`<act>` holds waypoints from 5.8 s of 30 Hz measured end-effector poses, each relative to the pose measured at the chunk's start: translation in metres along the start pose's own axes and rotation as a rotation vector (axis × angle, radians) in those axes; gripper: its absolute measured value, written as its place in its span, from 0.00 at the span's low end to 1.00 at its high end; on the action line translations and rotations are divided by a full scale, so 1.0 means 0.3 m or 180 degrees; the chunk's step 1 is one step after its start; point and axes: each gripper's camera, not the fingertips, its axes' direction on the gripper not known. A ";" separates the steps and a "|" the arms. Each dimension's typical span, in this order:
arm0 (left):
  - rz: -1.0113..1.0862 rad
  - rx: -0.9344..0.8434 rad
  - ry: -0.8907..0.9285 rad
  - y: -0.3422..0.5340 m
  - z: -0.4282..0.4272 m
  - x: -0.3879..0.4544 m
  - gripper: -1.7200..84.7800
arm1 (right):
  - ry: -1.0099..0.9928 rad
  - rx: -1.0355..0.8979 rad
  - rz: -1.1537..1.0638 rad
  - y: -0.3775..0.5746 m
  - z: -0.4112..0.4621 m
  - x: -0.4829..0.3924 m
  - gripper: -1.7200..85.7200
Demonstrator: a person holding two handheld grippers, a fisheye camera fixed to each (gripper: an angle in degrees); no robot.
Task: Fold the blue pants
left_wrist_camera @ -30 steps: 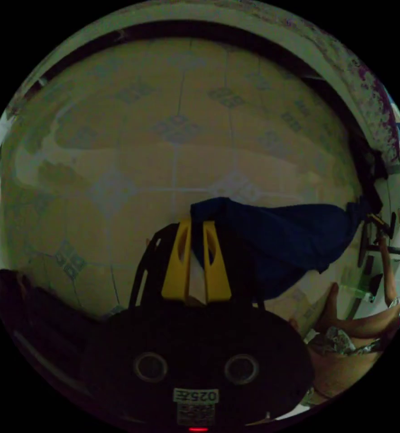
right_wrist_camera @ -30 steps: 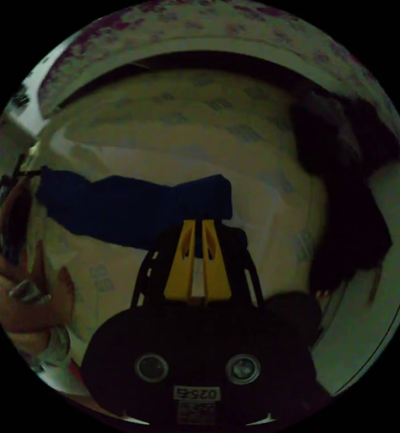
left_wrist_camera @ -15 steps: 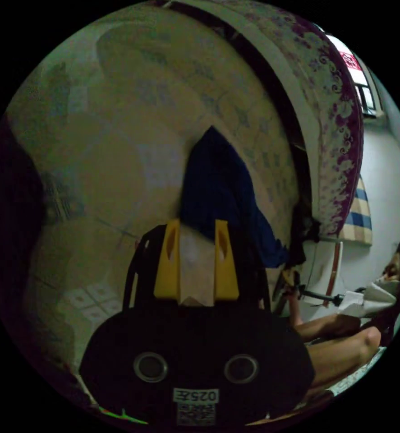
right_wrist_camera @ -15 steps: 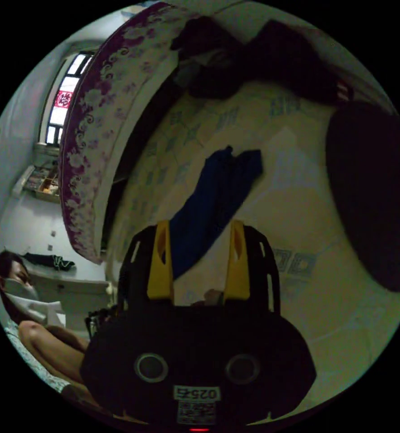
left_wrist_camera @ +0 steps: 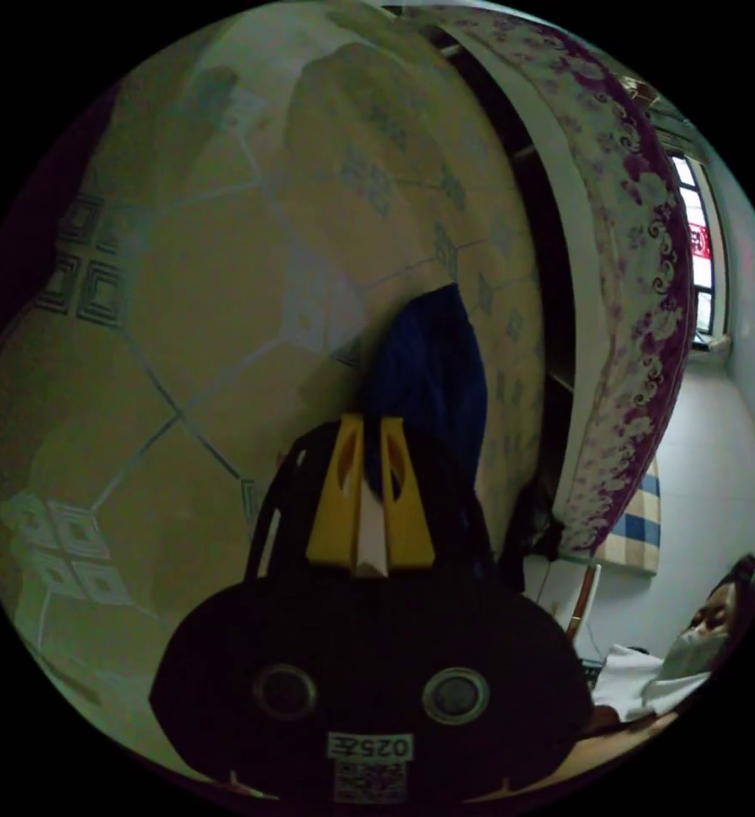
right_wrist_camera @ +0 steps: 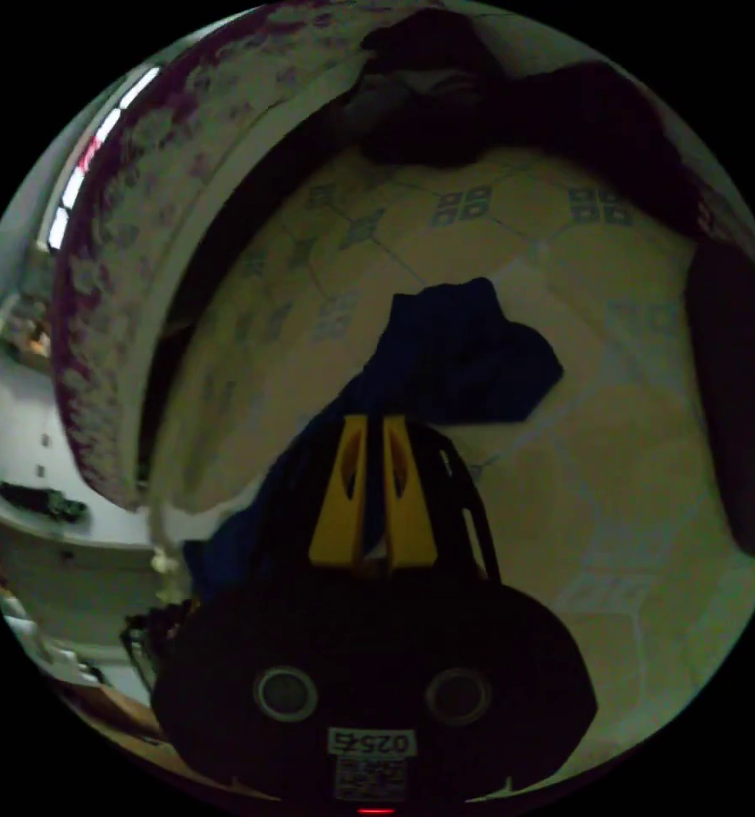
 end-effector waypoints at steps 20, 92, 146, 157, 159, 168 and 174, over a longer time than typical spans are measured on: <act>0.0372 -0.0094 -0.0274 -0.170 -0.350 -0.037 0.01 | -0.1087 -0.0513 0.0293 -0.224 -0.228 0.351 0.02; 0.6667 -0.3104 -0.2581 -1.618 3.008 1.322 0.01 | 0.1371 -0.2632 -0.5071 0.412 1.933 -0.975 0.02; 0.5675 0.1559 0.0094 -0.784 1.091 1.323 0.00 | 0.1204 0.1433 -0.4659 0.862 1.143 -1.173 0.01; 0.5731 0.0257 -0.0811 -0.705 0.869 0.549 0.00 | 0.1122 0.0325 -0.5030 1.158 1.413 -0.863 0.01; 0.5592 -0.0149 -0.1429 -0.694 0.948 0.317 0.00 | 0.1285 -0.0439 -0.5184 1.235 1.605 -0.755 0.01; 0.5197 -0.1191 -0.1753 -0.645 0.782 0.182 0.01 | 0.1499 -0.1460 -0.5428 1.311 1.768 -0.637 0.01; 0.4900 -0.1320 -0.1432 -0.722 0.629 0.482 0.00 | 0.0625 -0.1236 -0.4813 0.999 1.676 -0.837 0.01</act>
